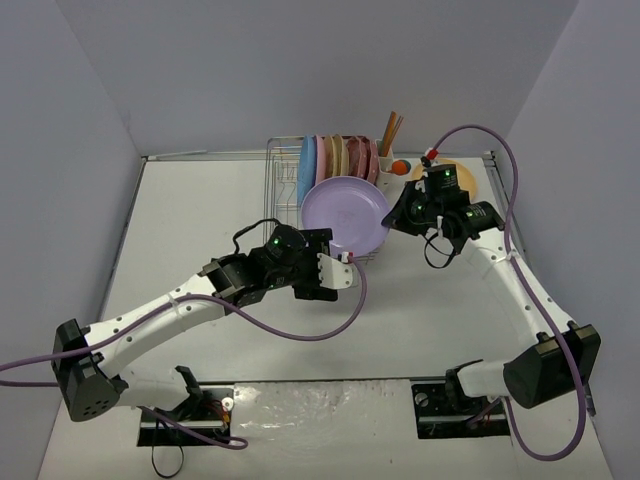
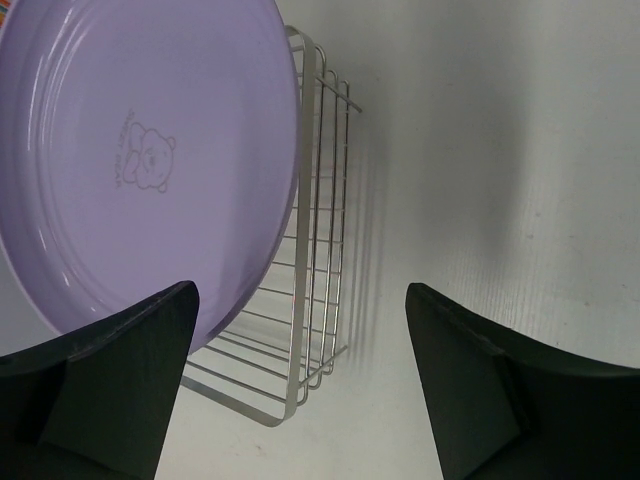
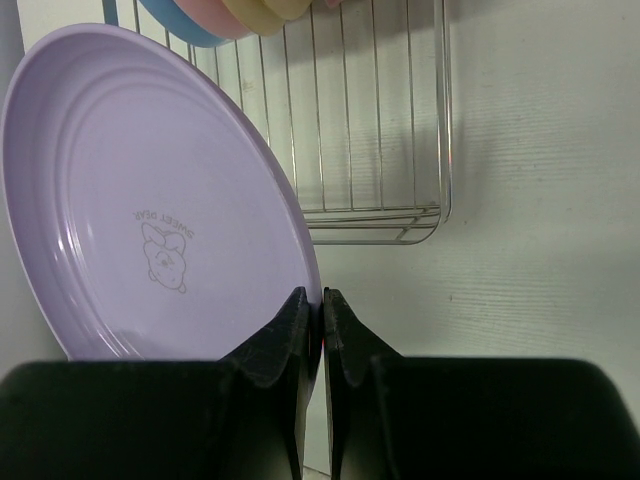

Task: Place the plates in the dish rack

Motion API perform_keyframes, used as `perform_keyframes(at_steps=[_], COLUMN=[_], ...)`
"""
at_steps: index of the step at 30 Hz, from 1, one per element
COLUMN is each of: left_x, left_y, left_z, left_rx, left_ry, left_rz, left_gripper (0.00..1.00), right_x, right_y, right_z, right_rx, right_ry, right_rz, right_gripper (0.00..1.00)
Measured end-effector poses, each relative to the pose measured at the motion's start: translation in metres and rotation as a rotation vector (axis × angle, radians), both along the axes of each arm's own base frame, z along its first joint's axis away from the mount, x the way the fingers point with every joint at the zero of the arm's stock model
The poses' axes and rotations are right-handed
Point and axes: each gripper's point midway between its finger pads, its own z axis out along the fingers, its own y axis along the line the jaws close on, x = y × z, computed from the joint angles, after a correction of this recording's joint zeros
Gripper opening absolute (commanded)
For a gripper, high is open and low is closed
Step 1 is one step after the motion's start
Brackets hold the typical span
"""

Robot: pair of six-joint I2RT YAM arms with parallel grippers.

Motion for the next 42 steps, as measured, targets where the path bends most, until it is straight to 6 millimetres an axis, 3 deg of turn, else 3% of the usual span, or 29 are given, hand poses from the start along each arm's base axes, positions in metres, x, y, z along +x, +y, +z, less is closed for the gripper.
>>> perform_keyframes(at_steps=[6,18,29,32,36,42], left_x=[0.005,0.009,0.009,0.007,0.0,0.002], left_y=[-0.005,-0.008,-0.009,-0.01,-0.014,-0.012], left_z=[-0.01,-0.01,-0.017,-0.019,-0.021,-0.021], left_rx=[0.05,0.094,0.129,0.141,0.154,0.163], left_ry=[0.0,-0.03,-0.033,-0.038,-0.043,-0.049], left_rz=[-0.018,-0.047,-0.067,-0.084,-0.114,-0.105], left_gripper=[0.67,0.42,0.09,0.0,0.0,0.0], right_x=[-0.001,-0.003,-0.005,-0.004,-0.003,-0.003], right_y=[0.005,0.008,0.011,0.012,0.013,0.013], right_z=[-0.003,-0.003,-0.006,-0.005,-0.004,-0.004], right_rx=[-0.003,-0.005,-0.014,-0.013,-0.011,-0.005], right_ry=[0.007,0.007,0.011,0.006,0.001,0.004], right_rz=[0.015,0.026,0.043,0.047,0.049,0.042], right_gripper=[0.0,0.0,0.01,0.07,0.18,0.59])
